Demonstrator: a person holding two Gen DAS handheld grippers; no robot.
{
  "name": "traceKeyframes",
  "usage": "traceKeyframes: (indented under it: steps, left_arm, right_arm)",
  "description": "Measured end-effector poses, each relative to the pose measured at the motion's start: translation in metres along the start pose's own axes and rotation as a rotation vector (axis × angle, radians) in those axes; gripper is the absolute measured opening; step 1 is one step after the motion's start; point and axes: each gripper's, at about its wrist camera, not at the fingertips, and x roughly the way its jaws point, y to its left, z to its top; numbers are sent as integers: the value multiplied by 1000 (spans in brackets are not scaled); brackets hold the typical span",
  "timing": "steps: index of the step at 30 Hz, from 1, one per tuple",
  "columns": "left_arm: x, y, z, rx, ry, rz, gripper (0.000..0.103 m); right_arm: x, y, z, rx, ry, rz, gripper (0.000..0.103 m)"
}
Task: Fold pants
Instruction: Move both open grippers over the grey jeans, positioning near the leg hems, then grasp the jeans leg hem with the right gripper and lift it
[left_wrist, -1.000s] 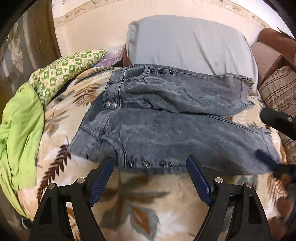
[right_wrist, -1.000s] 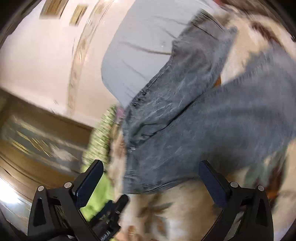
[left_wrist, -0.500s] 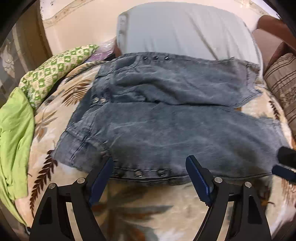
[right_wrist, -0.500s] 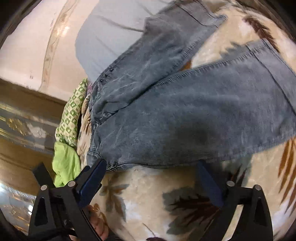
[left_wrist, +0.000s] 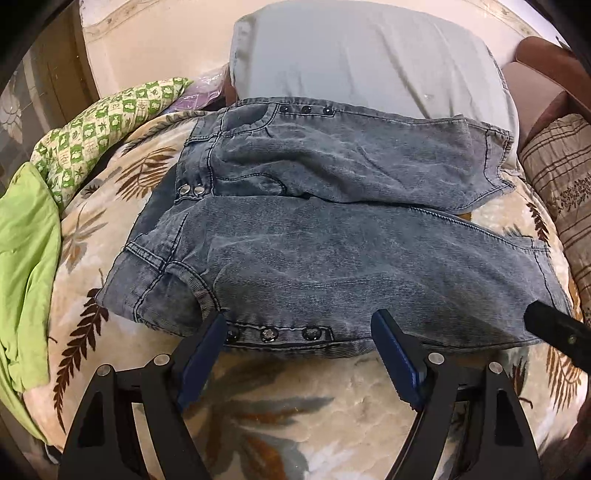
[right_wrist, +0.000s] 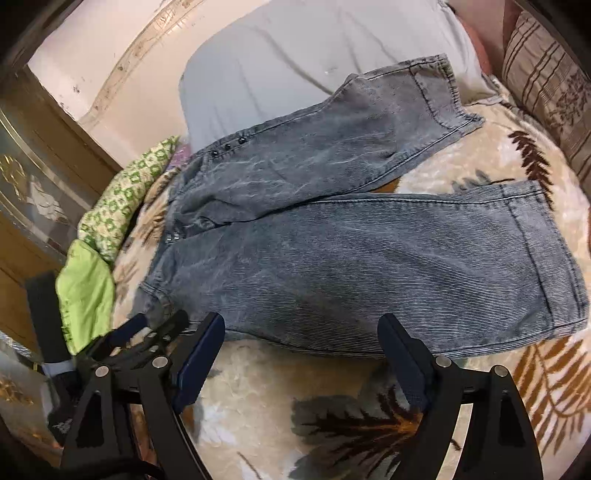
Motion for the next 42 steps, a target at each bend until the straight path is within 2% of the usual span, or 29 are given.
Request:
traceKeyframes:
  steps: [2,5,7,12,23,26,31,36,40,42]
  left_arm:
    - [1,-1,-1,2,-2,2,80]
    - [2,-3,-2,7,1,1,80]
    - [4,-5,-3,10,4,1,80]
    - [4,-7,-4,16,2,1,80]
    - [4,-9,-4,16,-3,-1,80]
    - [4,-10,-5,17,-5,-2,80]
    - [13,-8,-3,0,24,-26,80]
    - [21,-7,5,-4,67,-61,80]
    - [18,-3,22,-29,125,-126,80]
    - [11,1,41,-44,121,-148,80]
  right_arm:
    - [4,-1,-2,-6,10,-51,86]
    - [8,-2,-2,-17,15,-67,84]
    - [7,1,-3,-38,0,-97,81]
    - [3,9,-5,-85,-38,-168,81]
    - [0,5,-4,-68,-55,-178,81]
    - [1,2,-3,-52,-53,-157,81]
    - [2,-12,-3,59,-74,-35,81]
    - [1,-33,5,128,-60,-2,83]
    - [-11,-49,28,176,-8,94,82]
    - [-23,-54,49,159,-16,86,81]
